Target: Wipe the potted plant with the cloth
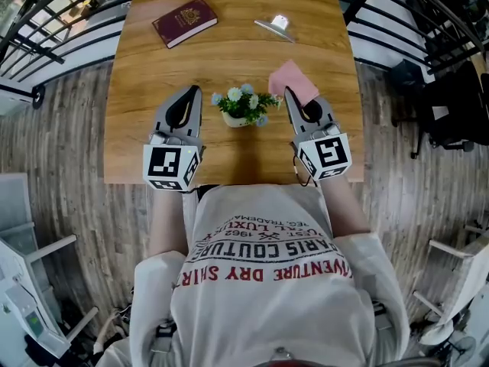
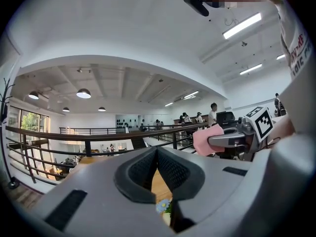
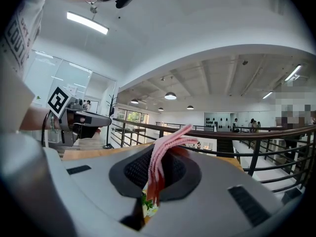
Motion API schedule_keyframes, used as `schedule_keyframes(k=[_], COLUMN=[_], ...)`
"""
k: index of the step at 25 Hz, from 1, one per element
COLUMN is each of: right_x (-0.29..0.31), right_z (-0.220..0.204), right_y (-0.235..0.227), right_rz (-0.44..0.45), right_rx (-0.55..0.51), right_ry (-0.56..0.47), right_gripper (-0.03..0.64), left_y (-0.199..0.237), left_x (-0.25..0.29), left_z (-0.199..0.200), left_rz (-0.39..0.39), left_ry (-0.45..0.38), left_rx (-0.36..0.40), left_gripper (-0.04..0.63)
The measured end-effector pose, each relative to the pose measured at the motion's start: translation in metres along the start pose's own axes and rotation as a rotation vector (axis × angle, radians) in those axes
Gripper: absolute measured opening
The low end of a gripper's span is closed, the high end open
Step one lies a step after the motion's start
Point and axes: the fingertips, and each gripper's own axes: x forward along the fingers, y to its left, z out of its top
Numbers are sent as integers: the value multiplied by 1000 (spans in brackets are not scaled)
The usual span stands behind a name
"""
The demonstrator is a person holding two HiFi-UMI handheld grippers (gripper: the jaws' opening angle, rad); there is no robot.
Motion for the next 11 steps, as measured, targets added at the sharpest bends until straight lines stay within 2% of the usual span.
schedule_keyframes(k=[11], right_x=[0], right_z=[-1], right_y=[1], right_rz=[-10], right_rx=[-5], right_ry=[-4], right_gripper=[35], left_y=[-2], left_x=[-2], left_z=[-9], left_rz=[-5], left_ry=[17], left_rx=[-36], left_gripper=[17])
